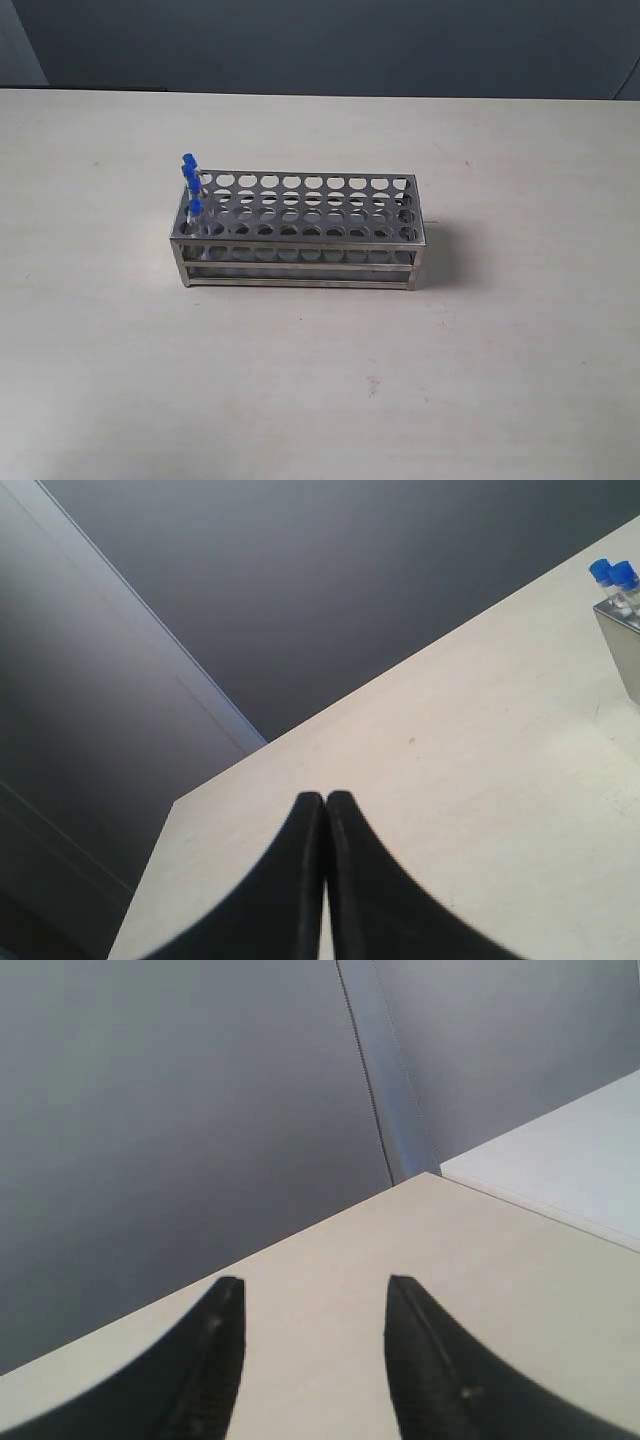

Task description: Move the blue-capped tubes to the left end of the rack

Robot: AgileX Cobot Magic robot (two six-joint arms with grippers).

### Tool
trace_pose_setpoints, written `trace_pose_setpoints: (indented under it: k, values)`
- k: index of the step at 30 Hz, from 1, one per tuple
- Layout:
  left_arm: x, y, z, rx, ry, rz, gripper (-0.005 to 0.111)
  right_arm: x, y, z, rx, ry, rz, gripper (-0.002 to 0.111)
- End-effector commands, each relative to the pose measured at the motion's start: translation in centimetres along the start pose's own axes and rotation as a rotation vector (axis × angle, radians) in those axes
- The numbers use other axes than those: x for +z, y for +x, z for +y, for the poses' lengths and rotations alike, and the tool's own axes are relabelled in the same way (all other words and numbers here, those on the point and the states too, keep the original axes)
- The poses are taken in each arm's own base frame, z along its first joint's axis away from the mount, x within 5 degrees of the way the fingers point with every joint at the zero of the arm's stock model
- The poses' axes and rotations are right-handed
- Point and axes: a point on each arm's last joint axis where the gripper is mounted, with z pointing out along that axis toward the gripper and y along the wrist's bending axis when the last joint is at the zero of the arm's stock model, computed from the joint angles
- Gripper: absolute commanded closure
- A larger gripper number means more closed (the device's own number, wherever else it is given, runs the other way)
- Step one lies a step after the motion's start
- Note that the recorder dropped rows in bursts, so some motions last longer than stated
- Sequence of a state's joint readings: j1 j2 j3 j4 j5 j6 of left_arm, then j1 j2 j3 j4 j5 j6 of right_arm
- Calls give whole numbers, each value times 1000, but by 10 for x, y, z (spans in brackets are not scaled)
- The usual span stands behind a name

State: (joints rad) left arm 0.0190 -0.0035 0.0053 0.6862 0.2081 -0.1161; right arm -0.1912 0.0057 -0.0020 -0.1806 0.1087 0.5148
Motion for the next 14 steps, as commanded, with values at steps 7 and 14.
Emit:
trace_pose_setpoints:
  k: [7, 14]
  values:
    - [0, -2, 1, -6, 0, -8, 106, 0, -1, 0, -16, 1, -14, 65]
    - [0, -2, 1, -6, 0, -8, 106, -1, 5, -3, -16, 37, 51, 65]
